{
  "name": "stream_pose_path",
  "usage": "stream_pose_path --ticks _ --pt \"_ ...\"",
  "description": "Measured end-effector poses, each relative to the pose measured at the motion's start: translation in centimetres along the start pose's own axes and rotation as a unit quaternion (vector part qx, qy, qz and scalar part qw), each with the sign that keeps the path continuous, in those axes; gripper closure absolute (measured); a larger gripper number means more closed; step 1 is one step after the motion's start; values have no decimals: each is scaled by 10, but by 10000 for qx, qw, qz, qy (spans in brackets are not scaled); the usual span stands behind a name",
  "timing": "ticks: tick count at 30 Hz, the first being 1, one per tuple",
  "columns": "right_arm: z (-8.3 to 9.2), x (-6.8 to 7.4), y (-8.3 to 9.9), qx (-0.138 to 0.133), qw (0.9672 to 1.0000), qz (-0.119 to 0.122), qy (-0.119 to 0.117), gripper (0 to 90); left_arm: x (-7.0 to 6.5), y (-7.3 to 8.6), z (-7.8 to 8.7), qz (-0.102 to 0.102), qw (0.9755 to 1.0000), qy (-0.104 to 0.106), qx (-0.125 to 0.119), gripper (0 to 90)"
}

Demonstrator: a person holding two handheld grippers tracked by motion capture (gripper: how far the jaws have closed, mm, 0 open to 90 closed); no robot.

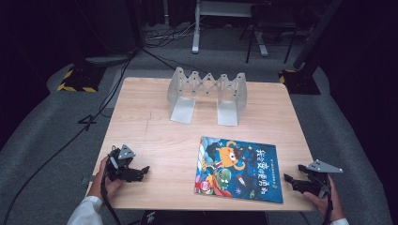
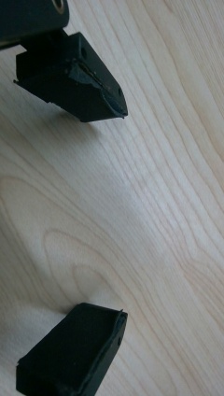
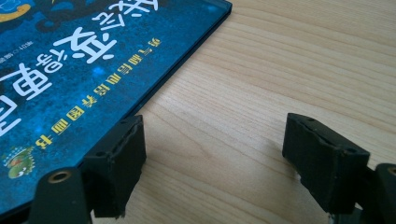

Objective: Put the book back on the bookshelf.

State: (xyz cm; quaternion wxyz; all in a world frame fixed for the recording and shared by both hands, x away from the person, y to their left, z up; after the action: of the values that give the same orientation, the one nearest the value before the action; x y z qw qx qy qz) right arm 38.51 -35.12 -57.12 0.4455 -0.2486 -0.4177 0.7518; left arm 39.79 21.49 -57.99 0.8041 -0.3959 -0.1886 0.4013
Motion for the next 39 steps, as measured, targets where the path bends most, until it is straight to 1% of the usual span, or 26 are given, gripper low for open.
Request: stream_pose_path --ticks 1,2,3,4,7,8,10,11,12,14,16,17,18,19,20,21,22,24,26,29,32,33,35,36,38,39 --pt "0 0 0 1 10000 -1 0 218 -8 0 0 -145 9998 137 -18 50" --pt "0 0 0 1 10000 -1 0 218 -8 0 0 -145 9998 137 -18 50" --pt "0 0 0 -1 10000 9 1 219 -17 0 0 -254 9992 321 -5 50" --pt "0 0 0 -1 10000 4 3 219 -21 0 -1 -335 9987 380 -8 50" --pt "0 0 0 -4 10000 -11 1 219 -30 -2 -3 -366 9983 460 19 43" --pt "0 0 0 -2 10000 -18 11 223 -33 -2 -5 -331 9983 486 22 38" --pt "0 0 -1 -26 10000 -38 2 243 -35 -3 -7 -407 9977 532 59 2" --pt "1 1 -2 -23 10000 -6 -8 244 -38 -4 -8 -420 9974 577 70 2" --pt "2 2 -3 -69 10000 48 -44 250 -40 -4 -8 -489 9969 619 73 2" --pt "5 3 -7 -214 9997 48 -58 282 -44 -6 -10 -497 9966 654 66 2" --pt "8 5 -8 -237 9996 16 -147 288 -48 -6 -12 -522 9962 697 65 2" --pt "8 5 -8 -237 9996 16 -147 288 -48 -6 -12 -522 9962 697 65 2" --pt "9 9 -11 -264 9993 -77 -268 289 -53 -7 -13 -564 9955 757 73 2" --pt "10 17 -16 -336 9986 -34 -411 289 -56 -8 -14 -581 9952 787 71 2" --pt "10 23 -19 -329 9984 45 -468 289 -59 -9 -15 -614 9947 818 64 2" --pt "10 27 -21 -320 9981 101 -515 289 -65 -10 -17 -679 9937 887 64 2" --pt "6 38 -23 -235 9977 207 -603 292 -73 -12 -19 -751 9923 982 68 2" --pt "1 47 -22 -100 9971 314 -691 299 -81 -15 -23 -834 9907 1073 76 2" --pt "-4 51 -21 -21 9966 391 -726 311 -88 -19 -28 -874 9897 1129 79 3" --pt "-11 56 -20 99 9959 422 -794 329 -97 -24 -35 -969 9876 1233 68 5" --pt "-16 56 -21 112 9960 368 -807 328 -105 -29 -41 -1068 9852 1340 79 5" --pt "-17 57 -22 116 9960 325 -824 328 -107 -30 -43 -1077 9847 1365 73 5" --pt "-20 58 -22 133 9955 231 -906 317 -110 -32 -46 -1125 9834 1423 62 5" --pt "-21 58 -22 140 9956 238 -897 303 -112 -34 -47 -1147 9826 1462 69 5" --pt "-23 58 -23 150 9957 239 -884 289 -114 -35 -48 -1164 9821 1478 73 5" --pt "-25 58 -24 168 9955 266 -898 280 -119 -36 -51 -1181 9813 1520 59 5"
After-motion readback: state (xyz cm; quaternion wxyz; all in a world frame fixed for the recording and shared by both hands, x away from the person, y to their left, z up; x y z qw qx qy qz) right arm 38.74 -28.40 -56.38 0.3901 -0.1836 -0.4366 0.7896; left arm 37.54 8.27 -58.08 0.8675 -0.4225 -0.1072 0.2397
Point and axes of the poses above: each handheld gripper's, and its own axes: z roughly backward along the jaws, y roughly out of its underside, x roughly to its left, the point moved 10 cm from there along -z, roughly forward along the jaws, and after that the axes turned 10 degrees about -x, right-handed, at the moved point
